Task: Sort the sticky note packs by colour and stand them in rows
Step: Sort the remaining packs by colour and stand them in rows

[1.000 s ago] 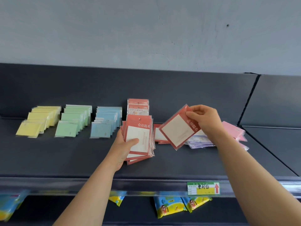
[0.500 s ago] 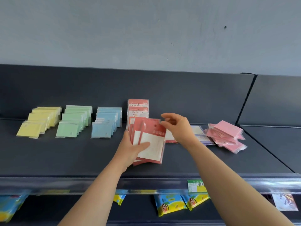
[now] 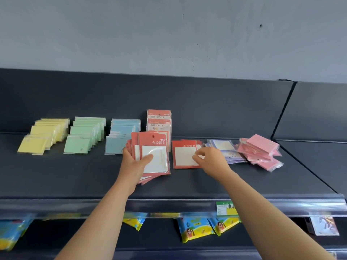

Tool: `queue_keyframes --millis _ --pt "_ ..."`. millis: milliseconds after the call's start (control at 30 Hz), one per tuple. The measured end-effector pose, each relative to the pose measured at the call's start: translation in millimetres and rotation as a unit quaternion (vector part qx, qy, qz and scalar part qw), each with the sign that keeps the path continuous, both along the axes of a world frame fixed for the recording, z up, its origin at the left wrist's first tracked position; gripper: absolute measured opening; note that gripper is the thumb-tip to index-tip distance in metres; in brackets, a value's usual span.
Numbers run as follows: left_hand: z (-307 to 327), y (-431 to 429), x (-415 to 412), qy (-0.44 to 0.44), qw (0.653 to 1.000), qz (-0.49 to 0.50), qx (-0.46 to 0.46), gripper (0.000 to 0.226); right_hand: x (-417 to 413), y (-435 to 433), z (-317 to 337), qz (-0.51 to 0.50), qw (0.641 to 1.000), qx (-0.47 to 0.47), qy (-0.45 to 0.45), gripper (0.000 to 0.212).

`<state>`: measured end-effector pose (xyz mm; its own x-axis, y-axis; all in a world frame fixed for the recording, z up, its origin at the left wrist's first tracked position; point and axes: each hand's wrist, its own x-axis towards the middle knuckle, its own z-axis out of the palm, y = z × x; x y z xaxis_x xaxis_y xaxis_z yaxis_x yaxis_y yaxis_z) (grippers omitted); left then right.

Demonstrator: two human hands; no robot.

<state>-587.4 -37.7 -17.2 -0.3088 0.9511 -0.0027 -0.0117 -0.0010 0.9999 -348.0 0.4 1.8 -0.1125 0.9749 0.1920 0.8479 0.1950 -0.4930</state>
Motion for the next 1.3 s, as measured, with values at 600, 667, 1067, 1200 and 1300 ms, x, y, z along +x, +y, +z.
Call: queue_keyframes --millis 600,667,1067,1200,1300 --pt "-7.8 3.4 -4.9 -0.013 1.0 -0.005 -0.017 0.059 -27.5 50.0 -7.1 -0.17 0.977 -0.126 -0.013 0.069" --pt "-7.4 3.4 -4.3 -0.013 1.0 -0.006 -0.012 0.062 -24.0 51.4 -4.9 -0.165 0.976 -0.14 -0.01 0.063" --pt "-1.7 1.5 6.0 0.021 1.0 -0.022 0.005 0.061 -0.8 5.3 22.1 0.078 0.891 -0.155 0.42 0.02" --pt "2.0 -1.2 15.7 0.047 0.998 -0.045 0.007 0.077 -21.4 -2.9 4.8 0.087 0.909 -0.196 0.358 0.01" --pt "4.5 -0.1 20.7 0.073 0.997 -0.037 0.007 0.096 -34.4 -6.3 -0.4 0.101 0.934 -0.196 0.281 0.015"
